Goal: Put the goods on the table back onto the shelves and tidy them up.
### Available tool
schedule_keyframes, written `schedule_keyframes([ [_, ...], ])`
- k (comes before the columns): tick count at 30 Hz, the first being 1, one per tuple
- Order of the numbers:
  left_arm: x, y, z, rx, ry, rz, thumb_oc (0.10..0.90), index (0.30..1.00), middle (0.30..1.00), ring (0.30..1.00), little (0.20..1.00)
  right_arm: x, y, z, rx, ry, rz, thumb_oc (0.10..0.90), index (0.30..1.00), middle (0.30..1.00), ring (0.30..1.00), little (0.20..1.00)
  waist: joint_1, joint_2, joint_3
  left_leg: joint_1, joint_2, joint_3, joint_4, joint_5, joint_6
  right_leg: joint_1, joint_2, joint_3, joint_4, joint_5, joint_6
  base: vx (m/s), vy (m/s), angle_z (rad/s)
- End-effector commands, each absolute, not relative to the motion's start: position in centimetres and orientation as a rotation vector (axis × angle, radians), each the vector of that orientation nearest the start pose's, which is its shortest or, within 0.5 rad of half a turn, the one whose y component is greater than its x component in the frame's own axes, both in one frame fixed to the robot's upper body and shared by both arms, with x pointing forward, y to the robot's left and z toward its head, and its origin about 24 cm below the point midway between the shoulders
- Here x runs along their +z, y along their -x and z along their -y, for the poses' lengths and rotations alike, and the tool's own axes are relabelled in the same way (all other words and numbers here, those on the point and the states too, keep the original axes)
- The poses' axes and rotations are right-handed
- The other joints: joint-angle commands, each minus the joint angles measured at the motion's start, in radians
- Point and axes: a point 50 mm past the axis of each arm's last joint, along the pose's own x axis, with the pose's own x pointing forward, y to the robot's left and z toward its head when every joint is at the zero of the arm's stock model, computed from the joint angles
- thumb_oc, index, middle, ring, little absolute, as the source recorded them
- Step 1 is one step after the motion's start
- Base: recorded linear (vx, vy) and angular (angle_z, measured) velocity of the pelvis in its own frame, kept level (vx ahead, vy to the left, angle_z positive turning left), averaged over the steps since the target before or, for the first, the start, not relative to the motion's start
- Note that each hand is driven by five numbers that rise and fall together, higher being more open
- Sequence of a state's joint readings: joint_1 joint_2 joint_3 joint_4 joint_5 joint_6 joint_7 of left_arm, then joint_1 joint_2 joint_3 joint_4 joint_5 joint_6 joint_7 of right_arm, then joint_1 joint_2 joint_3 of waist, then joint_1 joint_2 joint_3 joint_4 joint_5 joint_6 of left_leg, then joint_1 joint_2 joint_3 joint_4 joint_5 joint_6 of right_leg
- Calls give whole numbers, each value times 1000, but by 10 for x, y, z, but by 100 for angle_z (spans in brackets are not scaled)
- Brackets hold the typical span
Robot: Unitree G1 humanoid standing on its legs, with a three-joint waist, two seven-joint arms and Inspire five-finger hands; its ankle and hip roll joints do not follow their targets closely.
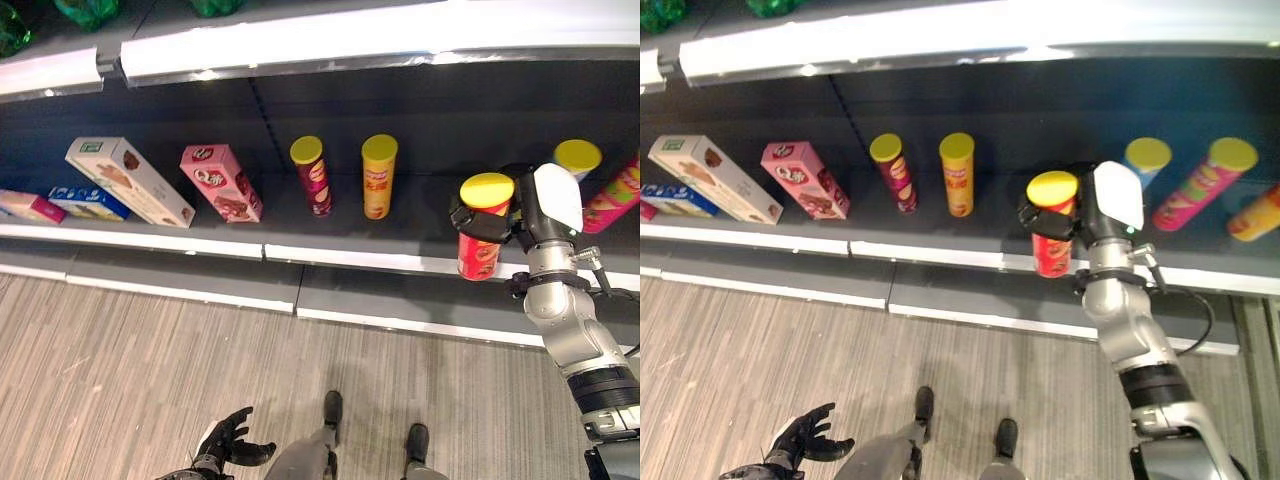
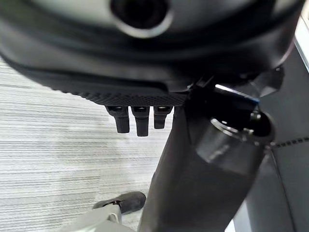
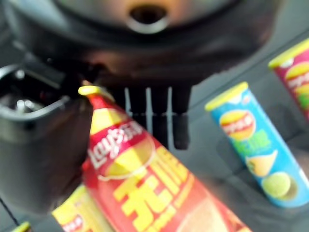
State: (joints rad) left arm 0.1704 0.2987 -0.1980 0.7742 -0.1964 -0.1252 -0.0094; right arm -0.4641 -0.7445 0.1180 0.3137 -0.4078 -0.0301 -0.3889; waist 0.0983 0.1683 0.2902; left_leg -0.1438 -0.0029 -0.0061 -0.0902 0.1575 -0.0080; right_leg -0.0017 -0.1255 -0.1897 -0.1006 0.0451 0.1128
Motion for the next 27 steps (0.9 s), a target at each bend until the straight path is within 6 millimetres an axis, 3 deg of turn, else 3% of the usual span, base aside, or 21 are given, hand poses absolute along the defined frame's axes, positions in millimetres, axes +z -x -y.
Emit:
schedule_keyframes([
  [1,-106,-157,-239,22,-227,-696,800,900,900,900,900,264,-323,266,-644,1053,760,400,300,300,300,300,20,-49,-27,47,44,-48,3,-127,-75,3,-106,-10,27,-33,76,-37,13,12],
  [11,-96,-183,-218,-27,-212,-600,800,900,900,900,900,312,-321,269,-858,1063,906,400,300,300,300,300,53,25,-1,-45,7,-82,3,-94,-80,-55,-133,-47,31,-21,90,-31,22,13],
  [27,-83,-201,-205,-52,-186,-505,800,900,900,900,900,340,-310,292,-1073,1080,942,400,300,300,300,300,73,89,8,-129,-28,-99,3,-75,-86,-119,-165,-59,31,-2,107,-4,12,4],
])
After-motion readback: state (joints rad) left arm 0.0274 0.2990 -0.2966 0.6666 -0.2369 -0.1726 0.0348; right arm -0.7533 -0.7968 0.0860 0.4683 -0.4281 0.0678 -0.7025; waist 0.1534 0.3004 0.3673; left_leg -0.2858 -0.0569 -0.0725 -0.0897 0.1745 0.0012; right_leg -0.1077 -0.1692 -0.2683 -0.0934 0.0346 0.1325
